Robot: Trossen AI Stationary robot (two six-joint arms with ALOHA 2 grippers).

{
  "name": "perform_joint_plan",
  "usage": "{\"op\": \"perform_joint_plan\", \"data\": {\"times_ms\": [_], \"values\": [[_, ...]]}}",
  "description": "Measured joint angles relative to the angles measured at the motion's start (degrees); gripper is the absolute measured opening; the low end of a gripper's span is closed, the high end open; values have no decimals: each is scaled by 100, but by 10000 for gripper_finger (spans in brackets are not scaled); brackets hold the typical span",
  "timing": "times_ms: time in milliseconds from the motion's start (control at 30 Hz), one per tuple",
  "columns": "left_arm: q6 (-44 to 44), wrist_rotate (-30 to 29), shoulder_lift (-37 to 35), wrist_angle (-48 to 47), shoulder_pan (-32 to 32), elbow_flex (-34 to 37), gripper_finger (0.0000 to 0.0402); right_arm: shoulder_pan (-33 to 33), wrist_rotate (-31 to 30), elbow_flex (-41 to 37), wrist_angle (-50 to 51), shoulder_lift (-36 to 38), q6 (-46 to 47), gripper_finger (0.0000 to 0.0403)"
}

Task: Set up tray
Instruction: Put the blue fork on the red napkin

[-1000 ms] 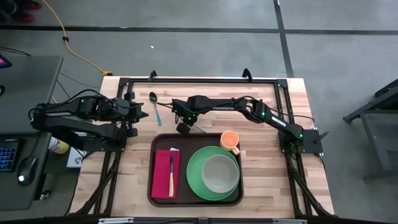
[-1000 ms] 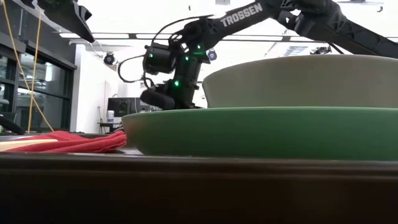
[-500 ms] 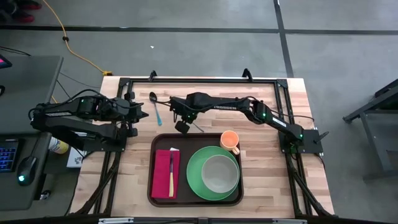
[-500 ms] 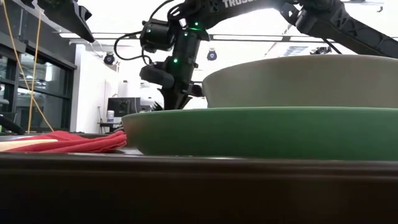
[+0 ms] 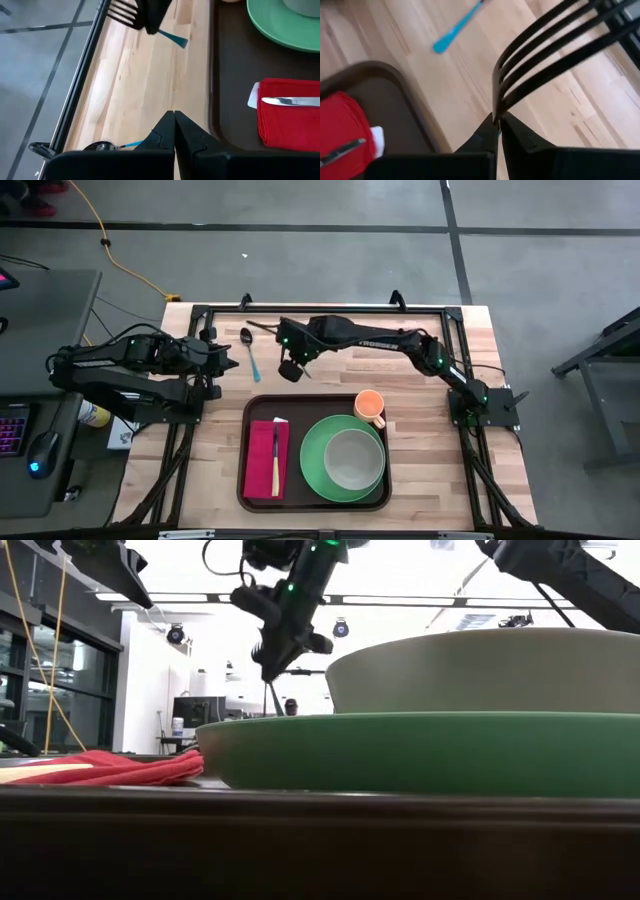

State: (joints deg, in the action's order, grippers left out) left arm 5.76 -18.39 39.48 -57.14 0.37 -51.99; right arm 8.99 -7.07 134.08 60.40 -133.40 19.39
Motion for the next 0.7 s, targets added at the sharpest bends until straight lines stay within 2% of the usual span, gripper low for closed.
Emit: {"op": "perform_joint_plan", "data": {"times_ms": [400,700], "values": [[0,-27,0,4,1,0,31,-357,391,0,-389,183,240,0],[112,-40,0,2,-1,0,31,-619,650,0,-1232,207,579,0]]}}
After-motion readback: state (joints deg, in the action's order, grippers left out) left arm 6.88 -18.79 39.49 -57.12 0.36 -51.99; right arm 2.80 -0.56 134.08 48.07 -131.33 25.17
